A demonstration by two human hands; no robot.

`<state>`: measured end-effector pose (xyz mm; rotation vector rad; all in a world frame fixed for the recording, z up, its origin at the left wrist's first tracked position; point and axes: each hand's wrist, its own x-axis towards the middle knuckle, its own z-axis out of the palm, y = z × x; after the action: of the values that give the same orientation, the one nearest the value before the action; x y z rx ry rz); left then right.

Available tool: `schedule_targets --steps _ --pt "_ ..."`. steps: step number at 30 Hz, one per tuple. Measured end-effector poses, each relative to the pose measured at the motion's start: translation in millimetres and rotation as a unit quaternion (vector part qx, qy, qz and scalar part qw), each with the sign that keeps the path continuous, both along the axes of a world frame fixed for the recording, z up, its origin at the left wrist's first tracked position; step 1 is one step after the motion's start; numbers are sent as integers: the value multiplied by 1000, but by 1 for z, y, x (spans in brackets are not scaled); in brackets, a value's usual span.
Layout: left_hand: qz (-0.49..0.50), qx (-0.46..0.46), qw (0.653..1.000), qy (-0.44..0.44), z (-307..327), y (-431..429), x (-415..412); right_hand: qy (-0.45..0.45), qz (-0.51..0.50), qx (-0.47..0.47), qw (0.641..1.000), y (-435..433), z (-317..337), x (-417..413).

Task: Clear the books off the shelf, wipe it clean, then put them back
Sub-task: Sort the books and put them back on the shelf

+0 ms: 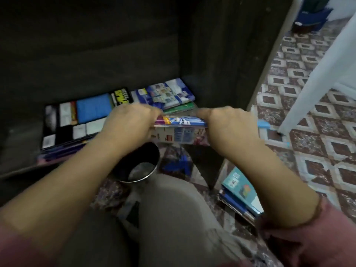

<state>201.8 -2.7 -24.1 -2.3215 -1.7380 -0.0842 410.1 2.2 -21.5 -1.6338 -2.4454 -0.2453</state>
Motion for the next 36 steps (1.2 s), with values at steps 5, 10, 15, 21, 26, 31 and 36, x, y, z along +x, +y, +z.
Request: schedule_targets --steps 5,10,15,21,26,31,36 --pt "95 183 977 -55 10 -4 -84 68 108 194 973 47 7 -95" --pt "130 237 963 -11 -32 4 -159 100 168 179 964 85 -37 -181" --pt "227 54 970 -67 -100 -3 -200 12 177 -66 982 83 -98 -235" --pt "257 15 958 -130 -134 -13 -222 -8 162 -129 978 87 -118 -255" --pt "224 -12 963 -151 -121 -11 -225 -25 181 -205 961 109 -99 -256" --pt "216 -2 959 -184 -110 -18 -218 -14 193 -165 967 102 -90 -251" --pt "231 39 961 -146 -107 -9 -199 8 199 -109 974 81 -80 -251"
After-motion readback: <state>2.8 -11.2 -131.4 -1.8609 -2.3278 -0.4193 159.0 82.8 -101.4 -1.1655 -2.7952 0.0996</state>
